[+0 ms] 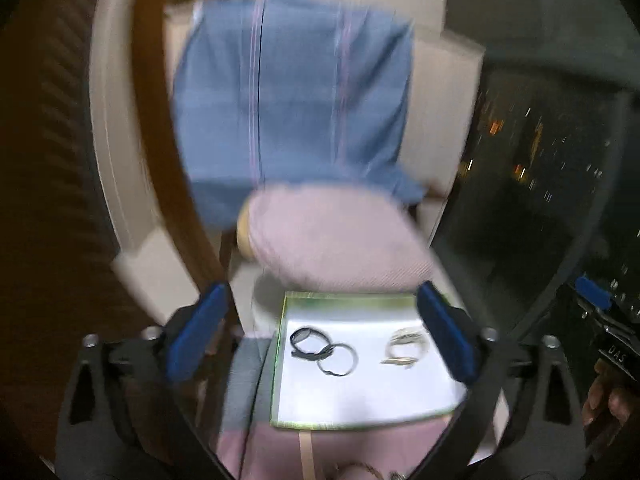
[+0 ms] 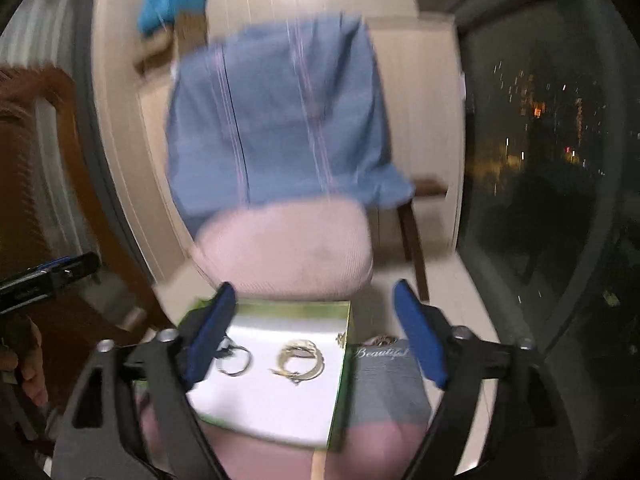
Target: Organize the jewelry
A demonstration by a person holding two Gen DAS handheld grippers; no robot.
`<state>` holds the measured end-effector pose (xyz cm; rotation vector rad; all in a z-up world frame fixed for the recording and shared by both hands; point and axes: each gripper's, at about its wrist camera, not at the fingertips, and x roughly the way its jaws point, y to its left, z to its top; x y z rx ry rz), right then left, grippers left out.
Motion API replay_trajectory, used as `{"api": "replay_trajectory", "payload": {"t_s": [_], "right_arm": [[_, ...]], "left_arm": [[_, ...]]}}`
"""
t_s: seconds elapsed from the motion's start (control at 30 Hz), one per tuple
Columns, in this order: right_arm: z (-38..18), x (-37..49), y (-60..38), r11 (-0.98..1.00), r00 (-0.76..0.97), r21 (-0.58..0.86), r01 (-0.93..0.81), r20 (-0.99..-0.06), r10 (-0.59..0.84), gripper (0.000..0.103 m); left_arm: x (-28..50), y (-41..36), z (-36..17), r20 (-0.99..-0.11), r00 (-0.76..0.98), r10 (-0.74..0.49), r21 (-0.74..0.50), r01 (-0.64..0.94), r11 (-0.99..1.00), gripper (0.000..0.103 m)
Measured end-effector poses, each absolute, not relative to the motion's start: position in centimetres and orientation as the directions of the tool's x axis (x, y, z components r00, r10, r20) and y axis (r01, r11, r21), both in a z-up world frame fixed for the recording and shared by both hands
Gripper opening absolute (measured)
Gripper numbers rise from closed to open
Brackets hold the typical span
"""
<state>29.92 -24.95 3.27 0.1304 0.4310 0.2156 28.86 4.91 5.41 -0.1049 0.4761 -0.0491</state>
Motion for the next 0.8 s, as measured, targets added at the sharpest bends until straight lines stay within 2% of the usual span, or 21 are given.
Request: {"api": "replay_trajectory", "payload": {"t_s": [0.07, 0.2, 0.3, 0.5, 0.67, 0.8], "right_arm": [[5.1, 23.8, -25.8, 0.966, 0.906, 0.171, -0.193, -0.347, 0.242, 0.090], [5.4, 15.0, -25.7, 0.963, 0.902, 0.167, -0.209, -0.349, 0.256, 0.091], [4.1, 10.0, -24.5, 0.968, 0.887, 0.129, -0.218, -0.387, 0.251, 0.091], [0.9, 3.1, -22.2, 0.967, 0.851, 0.093, -0.237, -0.461, 0.253, 0.091], [-0.4, 0.1, -21.4, 0.964, 0.818, 0.111, -0.243, -0.510, 0.265, 0.091], [0.0, -1.2, -20.9, 0.960, 0.811, 0.121, -0.254, -0.514, 0.280, 0.091]], "left_arm": [[22.2, 4.7, 7.2, -0.399, 0.913, -0.087, -0.088, 0.056, 0.995, 0.099], [13.2, 4.1, 6.7, -0.386, 0.917, -0.104, -0.070, 0.083, 0.994, 0.099], [8.0, 3.6, 4.7, -0.432, 0.898, -0.085, -0.068, 0.061, 0.996, 0.099], [1.7, 3.1, 0.3, -0.536, 0.836, -0.121, -0.165, 0.037, 0.986, 0.099], [-1.1, 2.2, -1.7, -0.588, 0.804, -0.089, -0.136, 0.011, 0.991, 0.099], [-2.8, 1.9, -1.6, -0.594, 0.802, -0.067, -0.110, 0.001, 0.994, 0.099]]}}
